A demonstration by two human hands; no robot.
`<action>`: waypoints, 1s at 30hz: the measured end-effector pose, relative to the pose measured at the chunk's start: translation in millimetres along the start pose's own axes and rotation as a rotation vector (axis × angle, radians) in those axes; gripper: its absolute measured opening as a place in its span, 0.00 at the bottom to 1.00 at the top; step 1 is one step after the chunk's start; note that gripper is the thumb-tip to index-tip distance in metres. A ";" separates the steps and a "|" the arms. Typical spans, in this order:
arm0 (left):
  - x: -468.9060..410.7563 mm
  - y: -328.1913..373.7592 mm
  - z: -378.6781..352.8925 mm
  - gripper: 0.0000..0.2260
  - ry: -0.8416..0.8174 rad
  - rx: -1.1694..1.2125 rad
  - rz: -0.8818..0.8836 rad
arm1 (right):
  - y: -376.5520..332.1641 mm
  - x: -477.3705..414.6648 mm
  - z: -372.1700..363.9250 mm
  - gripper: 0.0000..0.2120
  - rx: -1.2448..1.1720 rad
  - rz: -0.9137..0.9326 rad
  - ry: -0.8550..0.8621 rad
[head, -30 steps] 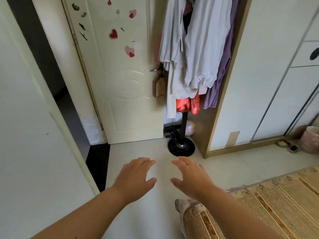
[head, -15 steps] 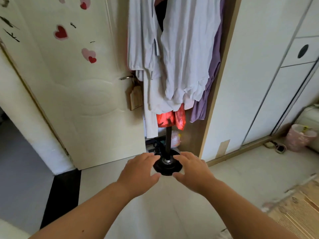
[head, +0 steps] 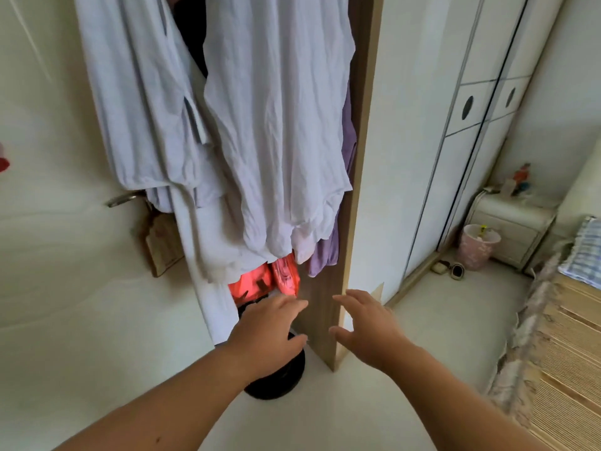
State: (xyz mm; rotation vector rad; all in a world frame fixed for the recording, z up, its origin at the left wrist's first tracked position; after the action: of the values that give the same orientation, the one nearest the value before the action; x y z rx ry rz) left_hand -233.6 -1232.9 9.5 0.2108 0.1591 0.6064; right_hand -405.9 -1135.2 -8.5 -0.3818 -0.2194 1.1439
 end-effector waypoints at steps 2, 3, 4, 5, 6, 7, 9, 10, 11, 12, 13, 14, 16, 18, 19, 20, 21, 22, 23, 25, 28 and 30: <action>-29.2 -9.0 1.7 0.26 -0.017 -0.001 -0.055 | 3.3 -21.0 7.0 0.30 -0.007 -0.050 0.024; -42.8 -11.8 1.2 0.27 -0.033 0.004 -0.079 | 5.9 -29.6 10.3 0.30 -0.006 -0.070 0.041; -56.6 -12.7 -0.3 0.27 -0.048 0.005 -0.105 | 9.8 -37.2 13.9 0.30 -0.003 -0.089 0.058; -70.6 -12.4 -1.8 0.27 -0.062 0.006 -0.131 | 14.3 -44.2 18.0 0.30 0.000 -0.107 0.072; -82.1 -10.7 -2.9 0.28 -0.072 0.008 -0.151 | 18.3 -49.8 21.8 0.30 0.003 -0.124 0.080; -95.7 -7.6 -3.6 0.28 -0.080 0.015 -0.171 | 24.6 -56.5 26.3 0.30 0.003 -0.144 0.091; -122.0 0.3 -5.8 0.28 -0.091 0.018 -0.213 | 37.8 -68.9 34.6 0.30 -0.002 -0.171 0.111; -135.6 5.4 -6.7 0.28 -0.095 0.016 -0.234 | 45.0 -75.6 39.1 0.30 -0.003 -0.179 0.120; -147.1 10.5 -7.1 0.28 -0.097 0.011 -0.251 | 51.4 -81.3 42.8 0.30 0.002 -0.184 0.126; -161.9 16.7 -8.8 0.28 -0.096 0.007 -0.268 | 60.3 -88.9 47.2 0.29 0.006 -0.188 0.133; -177.0 22.9 -10.8 0.27 -0.094 -0.001 -0.279 | 69.9 -96.7 52.0 0.29 0.009 -0.192 0.139; -193.3 29.8 -13.3 0.27 -0.090 0.000 -0.282 | 80.5 -105.6 57.5 0.29 0.006 -0.191 0.145; -225.6 43.2 -17.4 0.27 -0.074 0.005 -0.273 | 104.4 -125.2 71.1 0.30 0.009 -0.181 0.150; -259.4 60.9 -23.8 0.27 -0.054 0.011 -0.265 | 133.1 -146.5 87.8 0.30 0.017 -0.160 0.144; -276.6 71.1 -26.4 0.27 -0.043 0.016 -0.254 | 148.4 -157.5 97.7 0.30 0.022 -0.147 0.139; -295.0 80.9 -27.7 0.27 -0.028 0.022 -0.246 | 163.5 -169.4 109.5 0.30 0.026 -0.131 0.136; -311.1 89.4 -26.7 0.27 -0.013 0.020 -0.237 | 175.1 -179.7 121.3 0.30 0.031 -0.119 0.134; -330.8 100.2 -24.3 0.27 0.003 0.015 -0.227 | 189.3 -192.2 135.4 0.30 0.038 -0.103 0.136; -348.8 111.0 -20.9 0.27 0.023 0.014 -0.214 | 202.3 -203.7 149.8 0.30 0.047 -0.084 0.145; -384.3 132.2 -9.4 0.27 0.096 0.026 -0.192 | 223.5 -227.8 182.1 0.30 0.060 -0.033 0.187; -433.6 154.1 14.0 0.28 0.198 0.094 -0.169 | 243.4 -270.8 227.1 0.30 0.067 0.048 0.276; -461.4 171.2 34.4 0.28 0.261 0.132 -0.153 | 245.3 -297.6 259.2 0.30 0.032 0.116 0.335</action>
State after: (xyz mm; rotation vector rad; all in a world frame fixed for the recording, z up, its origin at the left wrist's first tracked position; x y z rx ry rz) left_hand -694.1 -1368.1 123.9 0.2443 0.4646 0.4696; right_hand -825.5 -1272.0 136.7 -0.5562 0.1151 1.1765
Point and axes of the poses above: each hand's wrist, its own x-axis away from the middle knuckle, its own z-axis out of the back of the hand, y = z × x, the point moved 2 cm from there along -x, towards the middle knuckle, and after that the axes turned 1 degree about -x, right-handed, at the moved point
